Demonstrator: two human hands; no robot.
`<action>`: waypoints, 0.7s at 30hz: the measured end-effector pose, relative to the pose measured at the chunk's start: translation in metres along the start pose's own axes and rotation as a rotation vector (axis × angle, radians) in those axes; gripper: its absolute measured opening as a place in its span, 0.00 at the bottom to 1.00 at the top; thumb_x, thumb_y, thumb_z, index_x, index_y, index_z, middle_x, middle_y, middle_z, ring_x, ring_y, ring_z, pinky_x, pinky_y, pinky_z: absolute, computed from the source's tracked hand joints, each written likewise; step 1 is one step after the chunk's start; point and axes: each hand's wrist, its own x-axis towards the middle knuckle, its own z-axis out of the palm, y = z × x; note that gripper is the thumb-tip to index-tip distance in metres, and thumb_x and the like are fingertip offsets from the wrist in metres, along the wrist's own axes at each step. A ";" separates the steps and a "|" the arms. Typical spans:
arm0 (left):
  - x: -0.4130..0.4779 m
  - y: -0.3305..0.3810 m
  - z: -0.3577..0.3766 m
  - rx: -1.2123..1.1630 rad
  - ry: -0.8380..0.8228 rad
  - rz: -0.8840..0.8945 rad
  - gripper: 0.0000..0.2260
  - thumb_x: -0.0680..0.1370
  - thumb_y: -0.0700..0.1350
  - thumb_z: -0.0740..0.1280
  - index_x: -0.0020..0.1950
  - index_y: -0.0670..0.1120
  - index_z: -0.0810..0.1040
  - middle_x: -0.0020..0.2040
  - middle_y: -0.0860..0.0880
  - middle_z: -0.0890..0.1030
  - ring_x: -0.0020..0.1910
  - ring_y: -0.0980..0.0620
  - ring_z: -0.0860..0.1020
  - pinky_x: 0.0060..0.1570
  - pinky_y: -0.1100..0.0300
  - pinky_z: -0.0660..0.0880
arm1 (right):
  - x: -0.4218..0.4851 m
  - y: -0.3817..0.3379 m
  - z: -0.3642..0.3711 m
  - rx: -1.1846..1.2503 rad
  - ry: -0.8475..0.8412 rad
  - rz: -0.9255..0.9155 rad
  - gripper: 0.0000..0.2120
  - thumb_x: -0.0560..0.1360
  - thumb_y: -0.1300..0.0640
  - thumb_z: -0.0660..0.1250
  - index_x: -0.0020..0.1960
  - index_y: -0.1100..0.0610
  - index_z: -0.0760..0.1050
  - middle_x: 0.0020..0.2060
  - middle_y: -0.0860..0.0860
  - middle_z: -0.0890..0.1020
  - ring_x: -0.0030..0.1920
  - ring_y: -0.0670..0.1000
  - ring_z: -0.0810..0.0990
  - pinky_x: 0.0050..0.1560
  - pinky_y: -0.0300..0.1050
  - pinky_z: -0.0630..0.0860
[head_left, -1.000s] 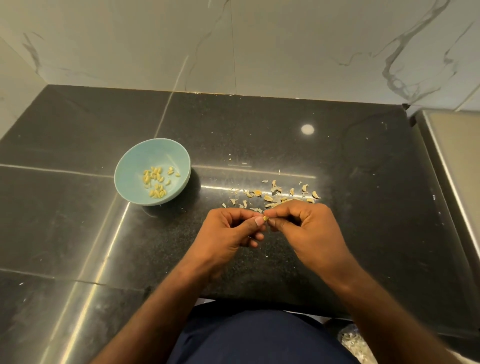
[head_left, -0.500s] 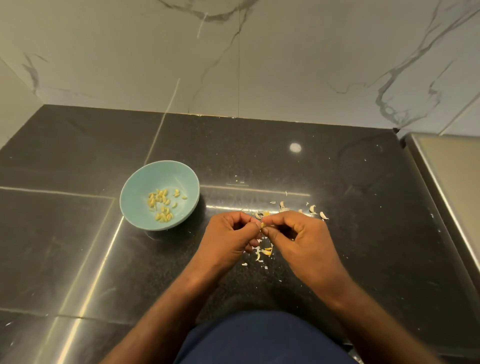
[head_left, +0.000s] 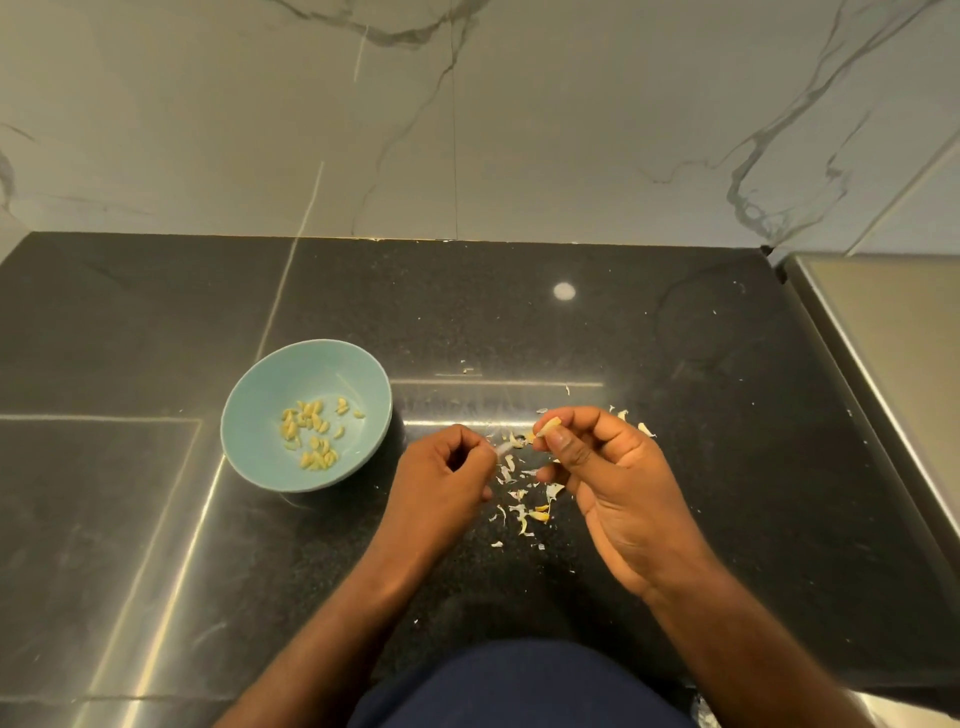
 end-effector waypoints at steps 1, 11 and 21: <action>0.002 -0.001 -0.002 0.036 0.018 0.037 0.10 0.80 0.43 0.66 0.40 0.43 0.81 0.32 0.47 0.81 0.31 0.57 0.78 0.34 0.64 0.75 | 0.001 0.000 -0.001 -0.049 0.018 -0.003 0.07 0.70 0.56 0.73 0.47 0.55 0.84 0.45 0.53 0.85 0.45 0.53 0.80 0.47 0.47 0.78; 0.000 0.010 0.001 0.111 0.053 0.280 0.06 0.80 0.43 0.68 0.53 0.52 0.82 0.45 0.57 0.83 0.47 0.61 0.81 0.48 0.62 0.79 | 0.003 -0.004 0.000 -0.276 0.023 0.023 0.07 0.74 0.63 0.71 0.51 0.57 0.85 0.43 0.53 0.87 0.45 0.48 0.84 0.43 0.39 0.79; 0.007 0.001 -0.008 -0.023 -0.075 0.375 0.07 0.74 0.38 0.74 0.52 0.44 0.86 0.45 0.53 0.86 0.47 0.58 0.84 0.50 0.63 0.79 | 0.003 -0.004 0.002 -0.160 -0.032 0.066 0.06 0.76 0.67 0.68 0.49 0.65 0.84 0.42 0.61 0.86 0.41 0.54 0.83 0.44 0.46 0.81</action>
